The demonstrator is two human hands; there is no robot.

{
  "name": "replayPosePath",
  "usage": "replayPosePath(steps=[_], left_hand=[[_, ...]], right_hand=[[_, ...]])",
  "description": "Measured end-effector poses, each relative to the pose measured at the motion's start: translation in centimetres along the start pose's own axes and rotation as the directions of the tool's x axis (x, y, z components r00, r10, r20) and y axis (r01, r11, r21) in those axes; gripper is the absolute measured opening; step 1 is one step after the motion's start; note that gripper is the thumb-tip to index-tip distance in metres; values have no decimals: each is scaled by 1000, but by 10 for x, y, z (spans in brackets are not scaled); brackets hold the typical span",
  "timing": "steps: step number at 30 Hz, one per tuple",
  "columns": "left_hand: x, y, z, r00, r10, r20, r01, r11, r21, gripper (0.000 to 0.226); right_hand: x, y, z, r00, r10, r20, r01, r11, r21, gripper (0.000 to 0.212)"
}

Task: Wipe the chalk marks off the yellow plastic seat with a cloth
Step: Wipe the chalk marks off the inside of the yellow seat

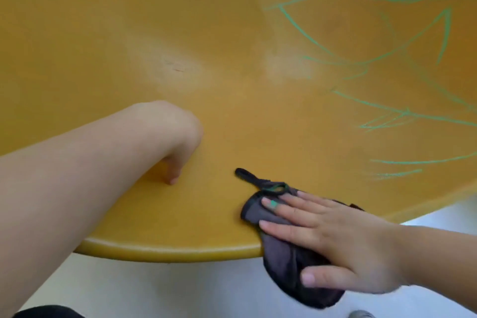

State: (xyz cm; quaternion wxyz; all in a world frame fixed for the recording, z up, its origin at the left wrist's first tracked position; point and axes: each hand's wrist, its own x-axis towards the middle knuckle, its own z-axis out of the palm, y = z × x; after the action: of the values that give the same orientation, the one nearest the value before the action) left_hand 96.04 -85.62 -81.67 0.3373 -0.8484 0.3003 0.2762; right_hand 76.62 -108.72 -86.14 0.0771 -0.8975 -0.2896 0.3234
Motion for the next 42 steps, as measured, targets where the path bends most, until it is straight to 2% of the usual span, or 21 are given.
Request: replayPosePath(steps=[2, 4, 5, 7, 8, 11, 14, 16, 18, 21, 23, 25, 27, 29, 31, 32, 34, 36, 38, 40, 42], left_hand=[[9, 5, -2, 999, 16, -29, -16, 1000, -1, 82], [14, 18, -4, 995, 39, -95, -39, 999, 3, 73], [15, 27, -7, 992, 50, -115, -53, 998, -17, 67], [19, 45, -19, 983, 88, -163, -91, 996, -15, 49], [23, 53, -25, 975, 105, -198, -107, 994, 0, 46], [28, 75, -46, 947, 158, -281, -164, 986, 1, 51], [41, 97, -58, 936, 175, -306, -218, 969, -115, 53], [51, 111, -59, 938, 149, -313, -223, 951, -215, 50], [59, 120, -57, 925, 123, -359, -234, 930, -283, 45], [64, 122, -52, 881, 60, -469, -241, 910, -336, 38], [67, 120, -48, 878, 43, -477, -251, 890, -381, 42], [70, 117, -47, 884, 30, -466, -260, 861, -437, 46], [73, 116, -49, 889, 5, -458, -264, 823, -503, 48], [77, 119, -51, 880, -23, -474, -262, 810, -525, 50], [80, 125, -49, 863, -50, -502, -255, 816, -519, 57], [82, 128, -46, 858, -59, -511, -250, 820, -515, 63], [85, 134, -39, 850, -57, -523, -258, 821, -510, 75], [87, 135, -34, 847, -48, -529, -274, 813, -514, 83], [88, 134, -33, 847, -44, -529, -283, 806, -520, 85], [87, 133, -30, 842, -36, -539, -292, 809, -510, 83], [86, 134, -23, 831, -22, -556, -299, 826, -479, 83]], right_hand=[[-3, 27, 0, 978, 206, -6, -206, 978, -32, 79], [3, 49, -6, 899, 430, -84, -432, 902, -10, 92], [14, 54, -6, 866, 485, -120, -488, 873, 5, 102], [37, 44, -2, 876, 471, -106, -470, 882, 29, 120], [43, 35, -1, 899, 426, -102, -425, 905, 28, 122], [24, 13, 2, 960, 258, -106, -260, 966, 4, 98], [-18, 17, 9, 962, 270, -50, -272, 960, -61, 90], [-43, 42, 7, 933, 359, -34, -360, 928, -96, 92], [-63, 75, -6, 890, 456, -32, -456, 890, -5, 96], [-80, 121, -28, 761, 631, -150, -606, 774, 184, 109], [-69, 134, -32, 686, 702, -191, -681, 712, 172, 104], [-43, 125, -26, 705, 686, -180, -661, 727, 185, 99], [-23, 101, -13, 796, 583, -165, -575, 812, 98, 98], [-23, 81, 0, 860, 495, -122, -497, 868, 13, 81], [-40, 76, 5, 870, 485, -86, -488, 873, -18, 65], [-51, 83, 6, 849, 522, -86, -526, 849, -38, 63], [-71, 113, -1, 732, 661, -162, -680, 721, -132, 82], [-84, 150, -21, 537, 804, -257, -843, 496, -210, 96], [-83, 175, -35, 370, 888, -273, -924, 319, -212, 84], [-64, 180, -36, 331, 905, -268, -943, 303, -142, 79], [-37, 165, -25, 404, 880, -250, -915, 393, -92, 77]])
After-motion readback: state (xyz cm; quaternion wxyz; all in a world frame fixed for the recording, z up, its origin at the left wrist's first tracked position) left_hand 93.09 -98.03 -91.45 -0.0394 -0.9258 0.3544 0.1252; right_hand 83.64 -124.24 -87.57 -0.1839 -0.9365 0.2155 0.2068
